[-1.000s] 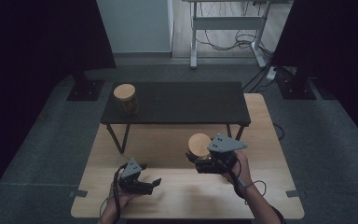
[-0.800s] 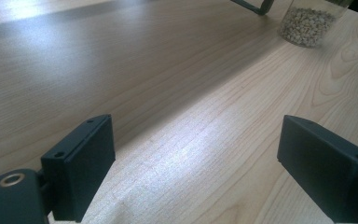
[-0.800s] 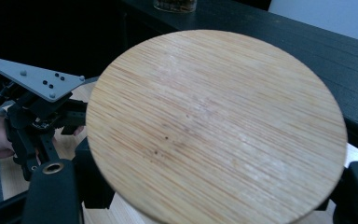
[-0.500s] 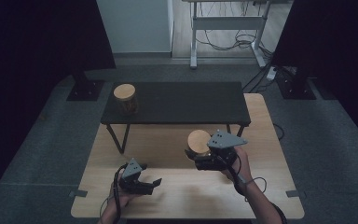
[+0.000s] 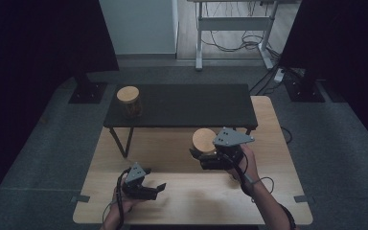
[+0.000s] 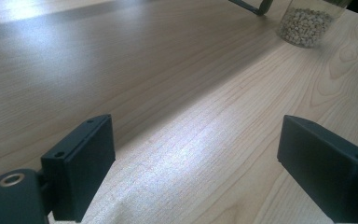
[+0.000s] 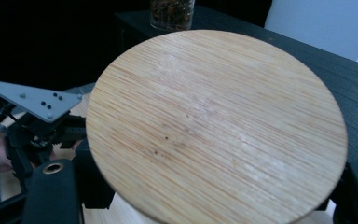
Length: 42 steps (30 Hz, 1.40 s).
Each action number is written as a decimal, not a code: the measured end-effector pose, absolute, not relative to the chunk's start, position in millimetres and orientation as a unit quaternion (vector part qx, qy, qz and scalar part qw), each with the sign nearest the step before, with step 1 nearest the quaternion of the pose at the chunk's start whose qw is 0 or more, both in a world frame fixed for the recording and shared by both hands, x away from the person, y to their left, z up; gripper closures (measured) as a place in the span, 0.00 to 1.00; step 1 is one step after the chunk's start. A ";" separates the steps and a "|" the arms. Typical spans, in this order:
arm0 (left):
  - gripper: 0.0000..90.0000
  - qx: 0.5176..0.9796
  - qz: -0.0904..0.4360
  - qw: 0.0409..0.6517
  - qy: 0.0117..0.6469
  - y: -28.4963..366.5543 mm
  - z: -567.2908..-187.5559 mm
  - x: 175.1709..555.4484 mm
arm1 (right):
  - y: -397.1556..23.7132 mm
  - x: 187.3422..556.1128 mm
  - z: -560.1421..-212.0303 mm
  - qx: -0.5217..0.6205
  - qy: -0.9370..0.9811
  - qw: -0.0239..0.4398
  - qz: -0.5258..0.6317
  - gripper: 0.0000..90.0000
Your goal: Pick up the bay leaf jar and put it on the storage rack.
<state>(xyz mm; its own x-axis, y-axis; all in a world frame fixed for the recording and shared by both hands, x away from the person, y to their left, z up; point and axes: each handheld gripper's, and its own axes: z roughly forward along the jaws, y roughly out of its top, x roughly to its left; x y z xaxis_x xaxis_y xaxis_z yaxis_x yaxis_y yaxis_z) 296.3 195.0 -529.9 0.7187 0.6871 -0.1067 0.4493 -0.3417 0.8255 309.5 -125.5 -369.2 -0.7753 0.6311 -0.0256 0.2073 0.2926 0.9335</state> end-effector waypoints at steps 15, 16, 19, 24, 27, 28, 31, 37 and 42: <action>0.12 0.809 0.131 0.453 0.351 195.3 -530.2 296.5 | -129.8 323.1 -356.0 0.266 0.777 0.194 0.537 0.27; 0.12 0.809 0.131 0.453 0.352 195.4 -530.2 296.5 | -130.5 324.1 -354.5 0.266 0.775 0.193 0.539 0.27; 0.12 0.809 0.131 0.452 0.352 195.4 -530.3 296.7 | -132.1 326.8 -350.4 0.266 0.774 0.194 0.541 0.27; 0.12 0.810 0.132 0.452 0.350 195.3 -530.0 296.5 | -132.8 330.4 -345.9 0.265 0.775 0.199 0.538 0.27; 0.12 0.810 0.132 0.452 0.350 195.3 -530.0 296.4 | -132.7 332.5 -344.7 0.265 0.776 0.202 0.536 0.27; 0.12 0.810 0.132 0.452 0.350 195.3 -530.0 296.5 | -132.6 333.3 -344.5 0.264 0.777 0.202 0.535 0.27; 0.12 0.810 0.132 0.452 0.350 195.3 -530.1 296.6 | -132.5 335.3 -343.4 0.263 0.779 0.204 0.532 0.27; 0.12 0.810 0.131 0.452 0.349 195.0 -530.3 296.6 | -133.8 339.7 -339.7 0.258 0.779 0.205 0.533 0.27; 0.12 0.810 0.132 0.451 0.349 195.1 -530.1 296.4 | -135.3 343.2 -338.0 0.253 0.777 0.206 0.538 0.27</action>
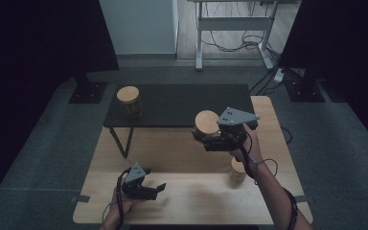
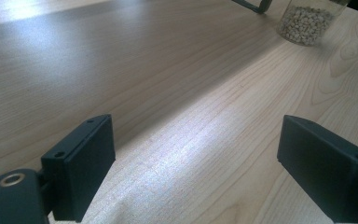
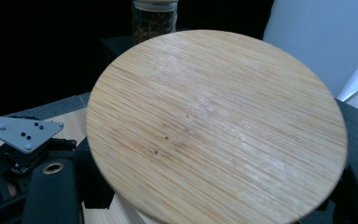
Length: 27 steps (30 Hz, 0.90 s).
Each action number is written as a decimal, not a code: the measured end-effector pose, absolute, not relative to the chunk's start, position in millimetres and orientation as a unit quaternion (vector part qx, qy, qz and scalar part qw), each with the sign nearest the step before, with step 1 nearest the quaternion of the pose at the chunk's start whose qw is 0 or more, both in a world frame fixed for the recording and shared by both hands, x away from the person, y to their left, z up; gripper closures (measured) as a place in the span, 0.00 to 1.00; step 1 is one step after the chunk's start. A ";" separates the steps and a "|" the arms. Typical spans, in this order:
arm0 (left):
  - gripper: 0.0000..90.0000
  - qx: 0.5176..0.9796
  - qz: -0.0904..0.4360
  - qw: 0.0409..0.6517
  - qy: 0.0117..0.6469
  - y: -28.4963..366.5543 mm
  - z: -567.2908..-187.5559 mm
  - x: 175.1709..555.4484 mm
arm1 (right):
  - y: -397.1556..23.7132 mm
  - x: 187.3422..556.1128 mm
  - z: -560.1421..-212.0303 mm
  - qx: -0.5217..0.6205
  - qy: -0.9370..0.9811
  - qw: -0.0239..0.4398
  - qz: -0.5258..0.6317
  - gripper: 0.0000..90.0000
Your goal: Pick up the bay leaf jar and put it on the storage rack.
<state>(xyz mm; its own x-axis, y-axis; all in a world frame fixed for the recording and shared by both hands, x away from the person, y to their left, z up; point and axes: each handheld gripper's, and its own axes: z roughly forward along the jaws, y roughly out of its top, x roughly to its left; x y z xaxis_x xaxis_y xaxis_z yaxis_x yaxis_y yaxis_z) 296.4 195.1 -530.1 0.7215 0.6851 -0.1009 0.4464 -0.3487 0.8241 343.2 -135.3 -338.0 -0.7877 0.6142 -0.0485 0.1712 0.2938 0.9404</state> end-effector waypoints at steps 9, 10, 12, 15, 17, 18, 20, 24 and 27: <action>0.12 0.810 0.132 0.452 0.349 195.4 -529.9 296.5 | -135.2 349.3 -336.0 0.243 0.777 0.205 0.543 0.27; 0.12 0.810 0.132 0.452 0.349 195.5 -529.9 296.4 | -134.9 350.2 -335.8 0.244 0.778 0.205 0.542 0.27; 0.12 0.810 0.132 0.452 0.349 195.6 -529.9 296.5 | -134.4 352.4 -335.7 0.244 0.778 0.205 0.542 0.27; 0.12 0.810 0.133 0.451 0.349 195.6 -530.0 296.6 | -133.8 355.9 -335.6 0.244 0.779 0.204 0.540 0.27; 0.12 0.811 0.133 0.450 0.350 195.7 -530.3 296.8 | -133.5 358.2 -335.5 0.244 0.779 0.204 0.540 0.27; 0.12 0.811 0.133 0.450 0.350 195.8 -530.3 296.8 | -133.4 359.6 -335.2 0.244 0.779 0.204 0.541 0.27; 0.12 0.810 0.134 0.450 0.351 196.1 -530.2 296.9 | -133.0 362.1 -334.5 0.244 0.778 0.204 0.541 0.27; 0.12 0.810 0.135 0.450 0.352 196.7 -530.3 297.2 | -131.3 366.6 -332.2 0.244 0.778 0.204 0.541 0.27; 0.12 0.809 0.135 0.450 0.352 196.6 -530.0 297.2 | -130.1 369.8 -330.6 0.245 0.778 0.205 0.541 0.27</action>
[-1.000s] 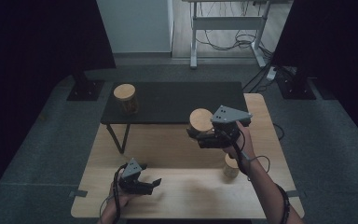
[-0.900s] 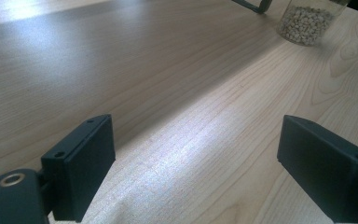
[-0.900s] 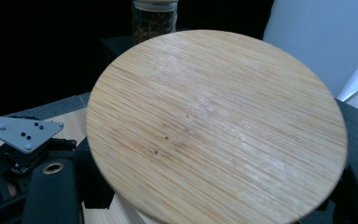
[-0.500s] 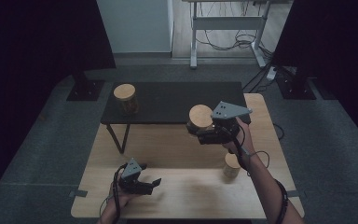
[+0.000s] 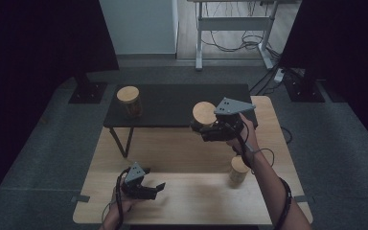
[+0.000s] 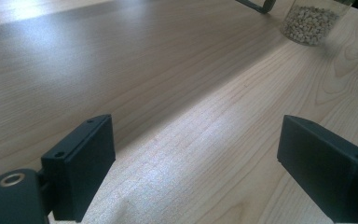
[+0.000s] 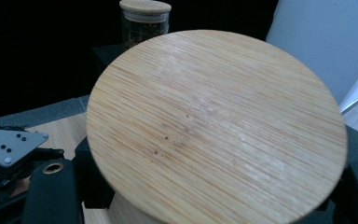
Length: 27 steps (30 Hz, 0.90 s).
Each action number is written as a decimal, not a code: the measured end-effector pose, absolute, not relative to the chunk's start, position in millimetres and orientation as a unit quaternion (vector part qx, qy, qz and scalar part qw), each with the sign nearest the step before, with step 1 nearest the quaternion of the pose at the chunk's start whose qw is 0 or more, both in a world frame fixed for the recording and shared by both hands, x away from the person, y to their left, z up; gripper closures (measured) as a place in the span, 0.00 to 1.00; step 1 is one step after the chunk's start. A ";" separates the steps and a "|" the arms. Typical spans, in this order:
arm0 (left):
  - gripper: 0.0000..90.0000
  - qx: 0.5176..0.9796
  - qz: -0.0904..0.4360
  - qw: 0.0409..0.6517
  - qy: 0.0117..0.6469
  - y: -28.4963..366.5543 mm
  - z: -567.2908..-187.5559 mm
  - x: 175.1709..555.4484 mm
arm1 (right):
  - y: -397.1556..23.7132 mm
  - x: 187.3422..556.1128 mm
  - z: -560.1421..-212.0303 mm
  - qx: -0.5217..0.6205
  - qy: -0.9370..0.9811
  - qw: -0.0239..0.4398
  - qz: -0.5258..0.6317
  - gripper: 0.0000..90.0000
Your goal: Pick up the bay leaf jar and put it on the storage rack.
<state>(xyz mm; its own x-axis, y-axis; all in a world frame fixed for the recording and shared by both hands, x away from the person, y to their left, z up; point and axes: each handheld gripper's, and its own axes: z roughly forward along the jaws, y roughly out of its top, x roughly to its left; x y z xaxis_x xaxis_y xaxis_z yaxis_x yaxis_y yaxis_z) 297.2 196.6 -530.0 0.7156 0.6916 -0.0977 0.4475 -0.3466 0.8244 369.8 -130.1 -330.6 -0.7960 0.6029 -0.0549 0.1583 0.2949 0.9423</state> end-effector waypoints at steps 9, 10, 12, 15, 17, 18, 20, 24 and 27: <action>0.12 0.811 0.135 0.450 0.348 194.6 -530.0 296.9 | -128.0 380.6 -330.7 0.245 0.778 0.205 0.540 0.27; 0.12 0.811 0.135 0.450 0.348 194.6 -530.0 296.9 | -127.8 381.8 -330.9 0.245 0.778 0.205 0.541 0.27; 0.12 0.811 0.135 0.450 0.348 194.3 -530.1 296.8 | -127.5 384.1 -331.2 0.244 0.778 0.204 0.542 0.27; 0.12 0.813 0.134 0.449 0.346 193.3 -530.4 296.7 | -126.5 388.0 -332.0 0.243 0.780 0.207 0.538 0.27; 0.12 0.814 0.133 0.448 0.345 192.4 -530.5 296.3 | -126.2 390.7 -332.3 0.245 0.780 0.206 0.538 0.27; 0.12 0.814 0.133 0.448 0.344 192.0 -530.6 296.2 | -126.1 392.1 -332.6 0.246 0.779 0.206 0.538 0.27; 0.12 0.815 0.134 0.448 0.343 191.8 -530.6 296.0 | -126.2 394.6 -333.1 0.249 0.778 0.206 0.538 0.27; 0.12 0.815 0.136 0.447 0.343 191.2 -530.6 296.0 | -126.5 398.4 -334.9 0.252 0.776 0.203 0.541 0.27; 0.12 0.816 0.136 0.446 0.341 190.0 -530.9 295.8 | -126.6 401.3 -336.1 0.255 0.775 0.204 0.541 0.27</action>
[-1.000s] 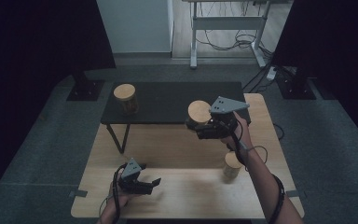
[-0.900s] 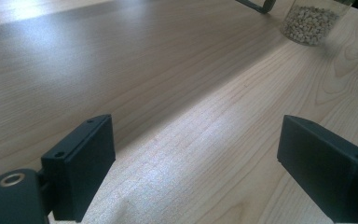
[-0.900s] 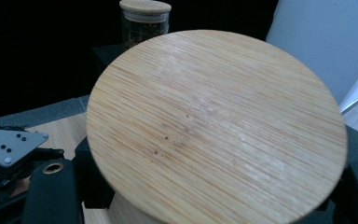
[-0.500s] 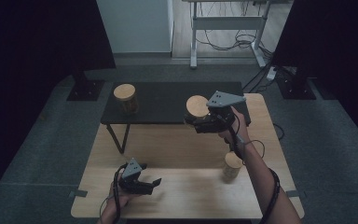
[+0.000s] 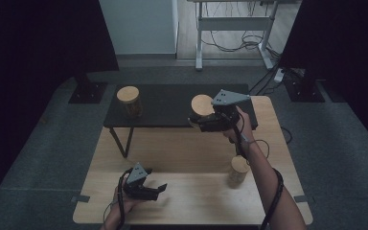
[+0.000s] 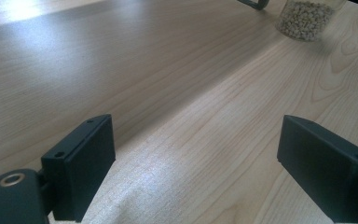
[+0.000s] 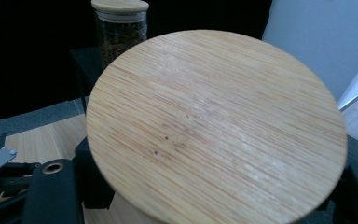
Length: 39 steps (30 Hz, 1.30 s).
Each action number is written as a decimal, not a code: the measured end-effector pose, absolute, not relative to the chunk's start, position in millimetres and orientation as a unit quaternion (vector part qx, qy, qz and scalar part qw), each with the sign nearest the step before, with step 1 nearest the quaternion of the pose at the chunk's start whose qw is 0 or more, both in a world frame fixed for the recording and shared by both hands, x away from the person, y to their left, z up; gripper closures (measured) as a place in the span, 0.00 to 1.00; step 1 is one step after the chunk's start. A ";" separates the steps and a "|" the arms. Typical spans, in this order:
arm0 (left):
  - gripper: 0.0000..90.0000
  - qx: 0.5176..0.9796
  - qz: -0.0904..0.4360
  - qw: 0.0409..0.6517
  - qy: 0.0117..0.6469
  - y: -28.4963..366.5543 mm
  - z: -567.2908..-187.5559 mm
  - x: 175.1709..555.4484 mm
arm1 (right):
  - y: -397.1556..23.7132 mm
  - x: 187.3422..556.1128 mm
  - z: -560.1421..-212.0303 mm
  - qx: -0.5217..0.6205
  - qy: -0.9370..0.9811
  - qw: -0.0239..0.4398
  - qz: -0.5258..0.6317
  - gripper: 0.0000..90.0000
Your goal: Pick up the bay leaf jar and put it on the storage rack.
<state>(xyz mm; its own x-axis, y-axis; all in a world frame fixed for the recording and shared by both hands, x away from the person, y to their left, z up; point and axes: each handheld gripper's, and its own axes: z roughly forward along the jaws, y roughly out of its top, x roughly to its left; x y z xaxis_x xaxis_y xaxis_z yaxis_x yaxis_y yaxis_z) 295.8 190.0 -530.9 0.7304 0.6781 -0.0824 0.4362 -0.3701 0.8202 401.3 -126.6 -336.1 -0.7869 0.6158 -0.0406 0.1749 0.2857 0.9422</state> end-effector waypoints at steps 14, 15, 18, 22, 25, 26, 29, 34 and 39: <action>0.12 0.821 0.132 0.442 0.336 187.4 -532.3 295.6 | -127.0 414.1 -338.0 0.270 0.769 0.207 0.541 0.27; 0.12 0.821 0.132 0.442 0.336 187.4 -532.4 295.6 | -126.4 414.8 -338.5 0.271 0.770 0.207 0.540 0.27; 0.12 0.821 0.132 0.442 0.336 187.6 -532.3 295.6 | -125.3 418.0 -339.7 0.272 0.769 0.207 0.540 0.27; 0.12 0.821 0.132 0.443 0.336 187.9 -532.3 295.6 | -123.8 422.2 -340.5 0.276 0.769 0.206 0.538 0.27; 0.12 0.821 0.132 0.442 0.337 187.9 -532.4 295.7 | -122.6 425.0 -341.2 0.278 0.770 0.209 0.535 0.27; 0.12 0.821 0.132 0.442 0.336 187.9 -532.5 295.7 | -122.1 426.0 -341.6 0.279 0.770 0.210 0.534 0.27; 0.12 0.822 0.132 0.442 0.335 187.7 -532.7 295.7 | -120.6 429.1 -343.2 0.283 0.772 0.214 0.528 0.27; 0.12 0.821 0.132 0.442 0.336 188.2 -532.8 295.9 | -117.4 432.2 -346.4 0.288 0.772 0.221 0.522 0.27; 0.12 0.822 0.132 0.442 0.335 187.5 -533.0 295.7 | -115.7 434.9 -348.3 0.293 0.772 0.222 0.518 0.27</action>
